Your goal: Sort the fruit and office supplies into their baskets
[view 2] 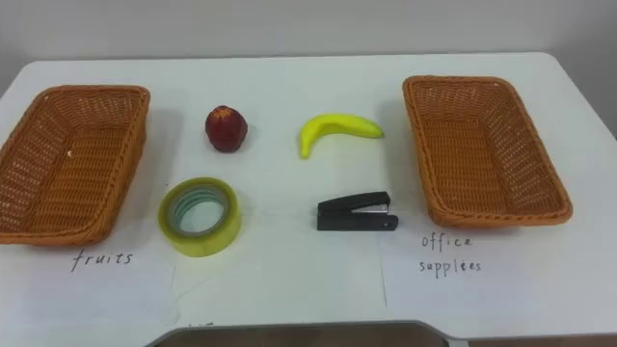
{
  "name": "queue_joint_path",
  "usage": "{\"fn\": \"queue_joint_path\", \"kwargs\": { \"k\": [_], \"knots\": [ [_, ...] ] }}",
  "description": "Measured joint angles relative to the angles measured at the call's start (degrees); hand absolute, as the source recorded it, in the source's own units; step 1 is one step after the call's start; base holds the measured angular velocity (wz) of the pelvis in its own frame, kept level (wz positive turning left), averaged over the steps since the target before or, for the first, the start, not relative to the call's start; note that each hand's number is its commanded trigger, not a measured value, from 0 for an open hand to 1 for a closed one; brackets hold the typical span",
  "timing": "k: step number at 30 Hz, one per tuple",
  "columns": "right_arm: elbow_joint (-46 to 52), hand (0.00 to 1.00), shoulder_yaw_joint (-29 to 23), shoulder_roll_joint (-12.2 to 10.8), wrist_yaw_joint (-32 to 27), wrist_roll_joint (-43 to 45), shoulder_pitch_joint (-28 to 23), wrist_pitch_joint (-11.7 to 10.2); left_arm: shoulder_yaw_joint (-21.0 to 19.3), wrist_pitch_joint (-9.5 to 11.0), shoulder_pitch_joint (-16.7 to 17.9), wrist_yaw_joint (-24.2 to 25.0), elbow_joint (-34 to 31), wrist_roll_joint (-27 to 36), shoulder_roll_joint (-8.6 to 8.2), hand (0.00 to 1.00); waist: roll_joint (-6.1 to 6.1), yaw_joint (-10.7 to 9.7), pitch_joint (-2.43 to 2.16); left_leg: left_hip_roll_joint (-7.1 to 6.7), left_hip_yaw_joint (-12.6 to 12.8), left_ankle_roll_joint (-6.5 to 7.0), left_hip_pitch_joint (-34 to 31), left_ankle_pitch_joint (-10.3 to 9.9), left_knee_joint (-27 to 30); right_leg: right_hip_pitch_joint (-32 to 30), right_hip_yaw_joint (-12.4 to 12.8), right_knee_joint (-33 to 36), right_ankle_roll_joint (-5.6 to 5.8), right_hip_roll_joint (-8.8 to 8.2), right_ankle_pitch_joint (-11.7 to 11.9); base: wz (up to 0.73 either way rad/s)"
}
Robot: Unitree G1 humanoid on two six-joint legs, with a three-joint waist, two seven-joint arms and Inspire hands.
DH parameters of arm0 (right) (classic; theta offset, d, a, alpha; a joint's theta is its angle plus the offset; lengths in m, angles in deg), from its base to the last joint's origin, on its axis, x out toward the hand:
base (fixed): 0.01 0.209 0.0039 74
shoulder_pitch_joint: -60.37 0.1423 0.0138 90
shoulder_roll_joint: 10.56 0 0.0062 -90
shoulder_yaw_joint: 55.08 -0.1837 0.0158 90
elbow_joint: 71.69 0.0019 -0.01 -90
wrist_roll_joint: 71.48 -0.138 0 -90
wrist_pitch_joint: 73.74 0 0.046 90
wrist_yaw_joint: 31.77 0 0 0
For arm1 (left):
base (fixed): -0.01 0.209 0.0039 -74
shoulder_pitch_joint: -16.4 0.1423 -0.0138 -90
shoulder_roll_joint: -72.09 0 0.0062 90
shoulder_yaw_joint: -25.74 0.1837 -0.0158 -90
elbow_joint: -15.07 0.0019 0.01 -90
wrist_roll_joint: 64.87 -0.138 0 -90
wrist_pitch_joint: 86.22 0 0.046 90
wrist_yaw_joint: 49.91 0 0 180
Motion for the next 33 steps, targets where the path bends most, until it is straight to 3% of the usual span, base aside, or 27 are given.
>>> {"fn": "queue_joint_path", "kwargs": {
  "k": [16, 28, 33],
  "knots": [
    [-1.7, 0.00, -2.6, -0.3, 0.2, 2.0, 0.0, 0.0, -1.4, 0.0, 0.1, -0.9, 0.0, 0.0, -0.10, 0.00, -0.97, 0.0, 0.08, -0.01, -0.2, 0.00, 0.0, 0.0, 0.0, 0.1, -0.1, 0.0, 0.00, 0.02, 0.0, 0.00],
    [-3.1, 0.00, -10.8, -0.6, -6.9, 2.4, -2.0, 0.5, -7.0, -0.3, 2.4, -1.9, -0.1, -0.1, 0.35, 0.00, -2.26, -1.0, -0.07, 0.00, -0.1, -0.02, 1.3, 0.0, -0.3, 1.1, 0.7, 0.0, 0.00, 0.08, 0.0, 0.00],
    [-1.4, 0.00, -17.1, -0.2, -11.0, 0.5, -2.8, 0.6, -8.7, -0.2, 3.5, -3.4, -0.2, -0.6, 0.90, 0.00, -2.74, -2.1, -0.16, 0.09, 0.0, 0.09, 1.4, -0.6, 0.2, 1.5, 0.8, 0.2, 0.00, 0.13, 0.0, -0.03]
  ]
}}
